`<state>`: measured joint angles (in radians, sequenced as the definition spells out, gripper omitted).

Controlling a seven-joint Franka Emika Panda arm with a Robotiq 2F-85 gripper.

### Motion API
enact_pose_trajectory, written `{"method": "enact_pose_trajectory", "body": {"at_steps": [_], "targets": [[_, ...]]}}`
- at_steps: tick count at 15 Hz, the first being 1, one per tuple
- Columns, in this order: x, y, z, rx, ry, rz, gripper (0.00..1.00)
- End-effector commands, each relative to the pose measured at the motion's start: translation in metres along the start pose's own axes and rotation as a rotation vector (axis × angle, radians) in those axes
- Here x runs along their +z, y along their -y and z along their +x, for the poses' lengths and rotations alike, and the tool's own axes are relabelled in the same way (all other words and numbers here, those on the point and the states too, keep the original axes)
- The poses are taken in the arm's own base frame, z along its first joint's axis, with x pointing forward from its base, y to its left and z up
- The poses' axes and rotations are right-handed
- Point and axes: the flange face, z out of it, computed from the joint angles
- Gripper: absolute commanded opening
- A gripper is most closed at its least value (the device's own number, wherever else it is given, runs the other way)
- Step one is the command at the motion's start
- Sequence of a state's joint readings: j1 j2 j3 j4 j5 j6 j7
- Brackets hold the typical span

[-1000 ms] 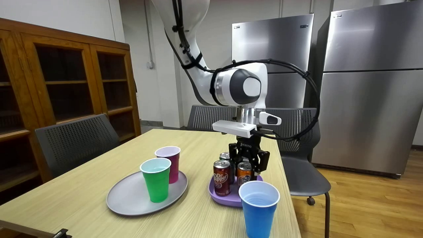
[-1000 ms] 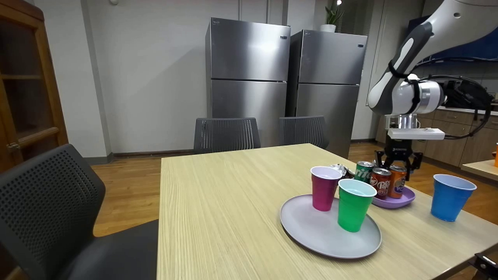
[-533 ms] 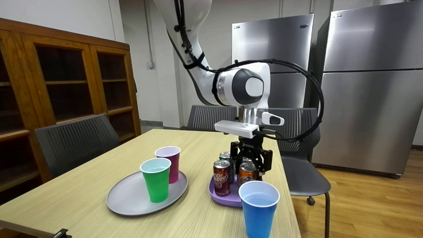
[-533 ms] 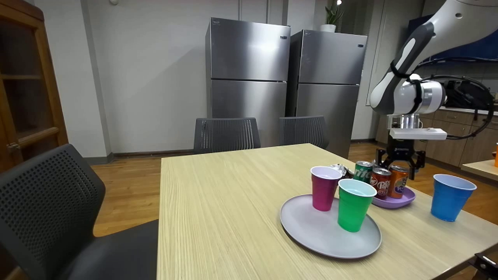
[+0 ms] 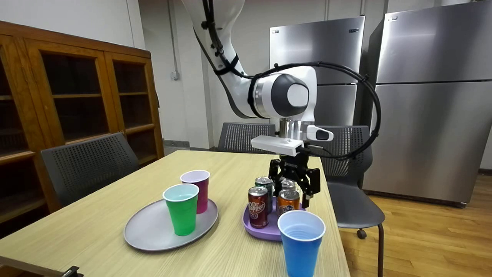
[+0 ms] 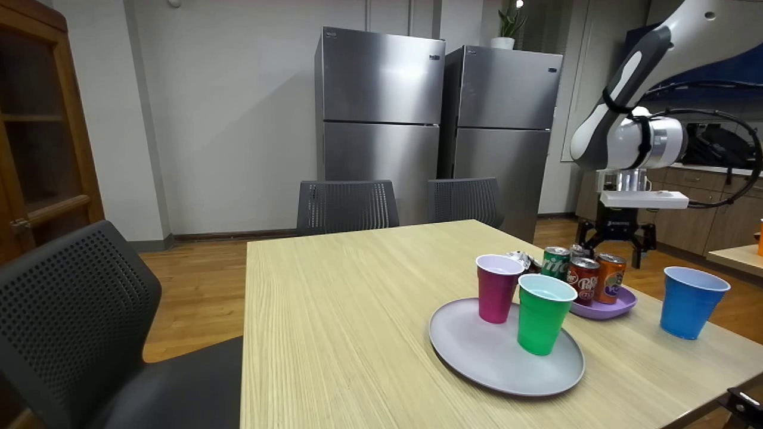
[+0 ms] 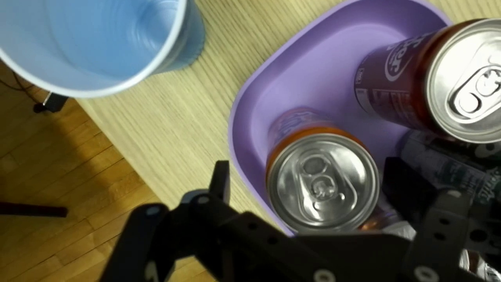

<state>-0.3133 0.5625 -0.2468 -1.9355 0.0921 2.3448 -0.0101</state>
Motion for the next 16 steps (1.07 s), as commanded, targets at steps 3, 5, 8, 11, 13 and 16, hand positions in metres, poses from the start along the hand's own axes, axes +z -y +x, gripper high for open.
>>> {"method": "enact_pose_trajectory", "body": {"at_steps": [3, 5, 8, 11, 13, 16], "targets": [[-0.037, -0.016, -0.025, 0.001, -0.024, 0.026, 1.0], [-0.049, -0.024, -0.036, 0.009, -0.043, 0.032, 1.0], [-0.069, -0.037, -0.054, 0.023, -0.067, 0.039, 1.0], [-0.085, -0.054, -0.075, 0.036, -0.087, 0.041, 1.0], [-0.09, -0.064, -0.088, 0.044, -0.095, 0.042, 1.0], [-0.092, -0.077, -0.107, 0.048, -0.091, 0.042, 1.0]]}}
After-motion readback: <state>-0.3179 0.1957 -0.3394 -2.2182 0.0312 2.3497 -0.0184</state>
